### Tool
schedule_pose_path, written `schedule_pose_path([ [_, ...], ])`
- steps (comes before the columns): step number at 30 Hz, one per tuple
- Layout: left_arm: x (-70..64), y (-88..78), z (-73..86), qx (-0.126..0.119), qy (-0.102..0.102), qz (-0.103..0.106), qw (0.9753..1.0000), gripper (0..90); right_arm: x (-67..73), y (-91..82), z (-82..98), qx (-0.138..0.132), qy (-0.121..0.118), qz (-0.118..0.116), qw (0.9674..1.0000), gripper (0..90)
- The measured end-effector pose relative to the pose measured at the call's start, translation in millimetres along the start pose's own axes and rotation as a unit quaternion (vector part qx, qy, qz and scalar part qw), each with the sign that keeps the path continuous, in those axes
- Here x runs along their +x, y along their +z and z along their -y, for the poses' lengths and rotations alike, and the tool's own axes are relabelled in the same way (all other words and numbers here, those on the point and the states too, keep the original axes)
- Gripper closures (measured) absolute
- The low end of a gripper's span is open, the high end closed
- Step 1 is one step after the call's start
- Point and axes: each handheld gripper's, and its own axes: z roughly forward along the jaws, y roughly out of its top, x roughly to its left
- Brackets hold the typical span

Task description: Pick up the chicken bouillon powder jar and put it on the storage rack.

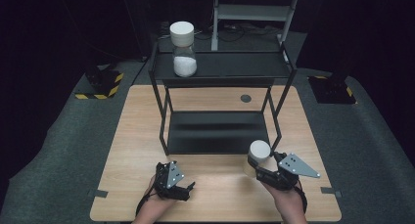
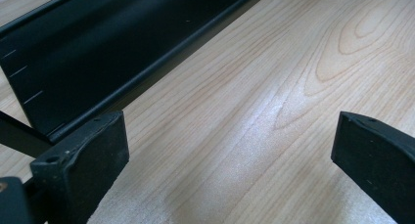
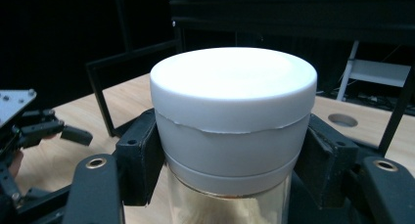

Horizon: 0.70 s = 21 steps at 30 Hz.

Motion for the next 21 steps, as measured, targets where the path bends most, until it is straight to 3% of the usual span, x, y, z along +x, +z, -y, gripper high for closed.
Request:
schedule_pose_path([
  [13, 4.5, -0.8, 1.8, -0.004, -0.011, 0.007, 0.9999, 0.8, -7.9, 14.4, -36.1, -0.020, -0.008, 0.013, 0.9997, 33.5],
  [21, 4.6, -1.0, 2.3, -0.005, -0.013, 0.007, 0.9999, 0.8, -12.4, 18.2, -48.7, -0.026, -0.005, 0.015, 0.9995, 33.5],
])
